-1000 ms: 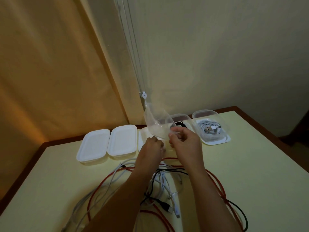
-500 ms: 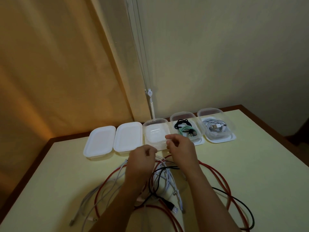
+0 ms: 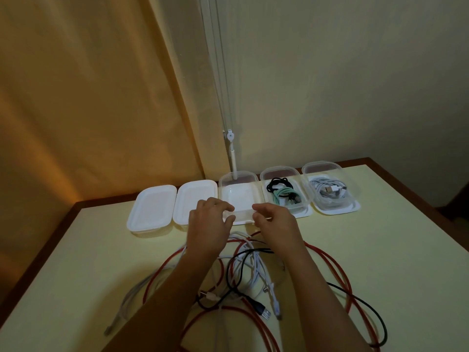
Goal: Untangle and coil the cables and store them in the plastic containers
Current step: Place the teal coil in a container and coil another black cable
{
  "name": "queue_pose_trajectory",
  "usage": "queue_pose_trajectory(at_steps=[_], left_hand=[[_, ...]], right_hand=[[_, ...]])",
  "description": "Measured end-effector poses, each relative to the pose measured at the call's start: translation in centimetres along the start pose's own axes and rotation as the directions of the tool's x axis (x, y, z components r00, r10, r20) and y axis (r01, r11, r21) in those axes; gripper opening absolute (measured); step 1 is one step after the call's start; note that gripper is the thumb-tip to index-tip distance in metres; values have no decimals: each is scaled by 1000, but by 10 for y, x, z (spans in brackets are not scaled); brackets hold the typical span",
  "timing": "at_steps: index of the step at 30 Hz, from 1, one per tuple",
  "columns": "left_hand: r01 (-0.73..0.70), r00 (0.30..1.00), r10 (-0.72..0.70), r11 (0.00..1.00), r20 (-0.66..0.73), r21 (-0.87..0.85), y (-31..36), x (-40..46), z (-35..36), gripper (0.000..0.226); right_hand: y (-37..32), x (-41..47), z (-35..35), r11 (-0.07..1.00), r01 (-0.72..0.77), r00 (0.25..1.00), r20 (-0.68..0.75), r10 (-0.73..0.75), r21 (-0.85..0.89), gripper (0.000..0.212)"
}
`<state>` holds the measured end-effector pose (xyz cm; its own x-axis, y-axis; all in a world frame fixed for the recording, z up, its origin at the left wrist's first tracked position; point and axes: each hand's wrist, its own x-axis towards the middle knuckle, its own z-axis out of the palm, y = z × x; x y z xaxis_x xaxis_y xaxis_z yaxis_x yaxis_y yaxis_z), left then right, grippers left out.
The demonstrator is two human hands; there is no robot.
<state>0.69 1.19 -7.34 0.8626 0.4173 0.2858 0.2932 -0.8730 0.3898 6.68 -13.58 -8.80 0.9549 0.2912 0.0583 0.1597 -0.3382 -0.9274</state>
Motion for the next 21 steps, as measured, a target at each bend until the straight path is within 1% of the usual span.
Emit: queue_pose_trajectory(at_steps=[2,5,11,15,17,21], left_hand=[[-6,1000,6,1000,3,-14,-1,1,-1,24],[-15,1000,15,999,8,-43,-3,0,-2,23],[-14,1000,16,996,22,-93,-2,-1,-1,22],[-4,1000,4,990,3,-143,-2,-4,-5,24],[-3,1000,-1,983,-22,-184,-2,-11,-10,26],[19,995,-50,938,-81,-345,-5,-42,-20,23]], right_hand=[[0,0,1,1000,-7,1000,4,7,7,27],[-1,1,0,1000,-8,1000,-30,8,7,23],[-2,1,-1,1000,-19,999,-31,19,6,24],[-3,-2,-5,999,-40,998,-59,39,-5,23],[-3,-4,-10,998,-56,996,-68,55,-14,22],[-8,-16,-18,997,-34,997,-65,29,-67,17]])
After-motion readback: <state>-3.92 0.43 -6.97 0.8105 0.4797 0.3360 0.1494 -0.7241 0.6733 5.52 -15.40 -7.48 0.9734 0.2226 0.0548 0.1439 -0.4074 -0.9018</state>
